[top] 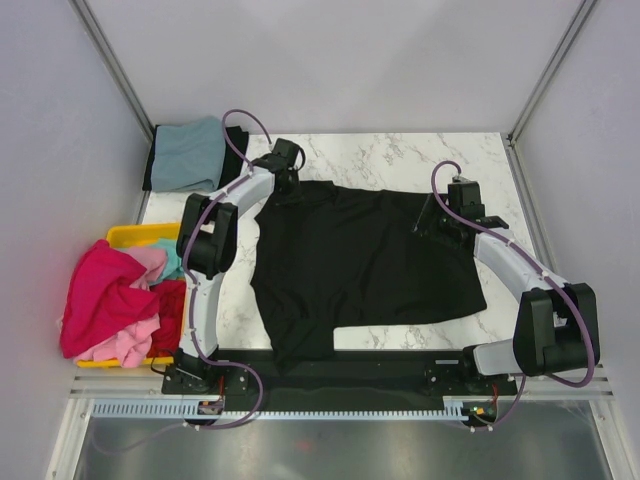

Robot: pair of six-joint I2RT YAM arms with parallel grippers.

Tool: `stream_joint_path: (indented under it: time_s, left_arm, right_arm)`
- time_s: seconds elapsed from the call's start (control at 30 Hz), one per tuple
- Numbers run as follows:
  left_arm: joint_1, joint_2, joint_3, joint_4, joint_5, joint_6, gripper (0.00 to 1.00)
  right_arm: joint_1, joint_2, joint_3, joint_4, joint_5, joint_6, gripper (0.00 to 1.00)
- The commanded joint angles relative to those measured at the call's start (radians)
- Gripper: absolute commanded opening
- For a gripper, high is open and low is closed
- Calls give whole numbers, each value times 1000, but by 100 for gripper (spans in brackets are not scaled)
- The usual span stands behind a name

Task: Fold and stack the t-shirts
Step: Flatten the tshirt out

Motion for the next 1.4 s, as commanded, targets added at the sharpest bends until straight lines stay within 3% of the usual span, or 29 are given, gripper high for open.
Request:
stream_joint_path:
  time_s: [0.0, 0.33, 0.53, 0.6, 0.63, 0.67, 0.73, 0.8, 0.9, 1.07, 1.2, 1.37]
  left_arm:
    - [-5, -2, 51, -7, -8, 32, 2]
    - [24, 13, 187, -13, 72, 16, 2]
    - [105, 200, 520, -44, 197, -104, 2]
    - [133, 288, 635, -12, 274, -180, 7]
    - [162, 314, 678, 11, 303, -211, 11]
    - [176, 329, 676, 46, 379, -242, 38]
    - [211, 369, 655, 179, 443, -322, 64]
    - [232, 397, 670, 230, 489, -372, 79]
    - [245, 403, 716, 255, 507, -391, 89]
    - [246, 226, 621, 253, 478, -299, 91]
    - [245, 19, 454, 191, 449, -209, 91]
    - [219, -329, 42, 77, 339, -72, 89]
  right_arm:
    - [4, 7, -5, 38, 7, -13, 79]
    - [4, 10, -7, 43, 10, -15, 78]
    - [4, 26, 0, 46, 4, -15, 78]
    - [4, 30, 1, 47, 1, -15, 78]
    - [4, 32, 1, 47, -3, -15, 78]
    - [3, 30, 1, 47, -3, -17, 79]
    - [4, 27, -4, 44, -6, -21, 79]
    - [4, 24, -8, 47, -6, -23, 79]
    - [3, 30, -10, 47, -10, -26, 80]
    - [4, 33, 19, 47, 1, -30, 82]
    - [4, 26, 45, 46, 20, -24, 91]
    - [6, -63, 7, 35, 73, 14, 97]
